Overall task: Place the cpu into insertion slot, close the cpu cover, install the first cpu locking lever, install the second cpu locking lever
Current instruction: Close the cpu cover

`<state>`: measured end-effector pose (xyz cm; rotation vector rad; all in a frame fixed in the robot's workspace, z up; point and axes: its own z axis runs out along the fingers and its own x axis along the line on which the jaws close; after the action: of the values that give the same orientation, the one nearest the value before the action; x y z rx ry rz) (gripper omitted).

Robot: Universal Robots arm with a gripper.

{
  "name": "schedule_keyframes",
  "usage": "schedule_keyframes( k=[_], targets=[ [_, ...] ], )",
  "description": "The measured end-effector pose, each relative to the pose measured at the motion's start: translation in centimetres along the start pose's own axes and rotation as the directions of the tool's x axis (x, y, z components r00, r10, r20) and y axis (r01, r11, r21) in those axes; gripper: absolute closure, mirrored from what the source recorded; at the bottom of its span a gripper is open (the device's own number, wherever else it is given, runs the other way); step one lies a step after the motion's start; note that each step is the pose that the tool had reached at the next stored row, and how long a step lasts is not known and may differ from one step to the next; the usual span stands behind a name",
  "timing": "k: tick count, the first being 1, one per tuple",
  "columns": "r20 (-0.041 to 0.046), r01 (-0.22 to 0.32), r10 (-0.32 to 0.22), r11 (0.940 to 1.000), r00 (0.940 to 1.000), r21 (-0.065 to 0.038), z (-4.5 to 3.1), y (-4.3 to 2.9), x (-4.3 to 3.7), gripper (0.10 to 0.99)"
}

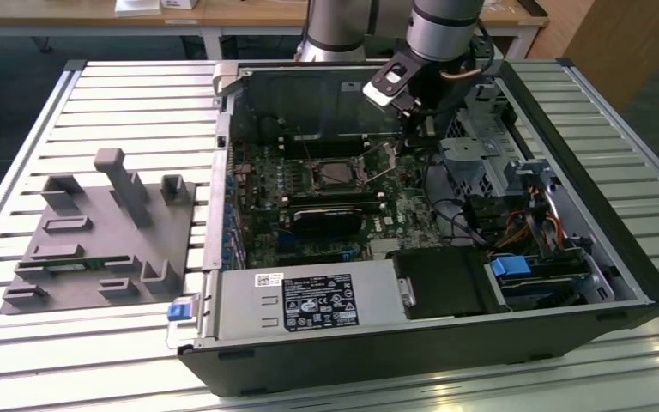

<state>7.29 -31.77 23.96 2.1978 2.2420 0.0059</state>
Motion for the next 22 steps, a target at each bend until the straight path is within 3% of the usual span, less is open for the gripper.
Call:
schedule_keyframes(
  k=[5,22],
  targets=[
    [0.0002,0.0,0.0,1.0,1.0,0.0,0.21,-0.27,0.01,0.98],
    [0.0,0.0,0.0,1.0,1.0,0.0,0.27,-3.5,0.1,0.98]
  ],
)
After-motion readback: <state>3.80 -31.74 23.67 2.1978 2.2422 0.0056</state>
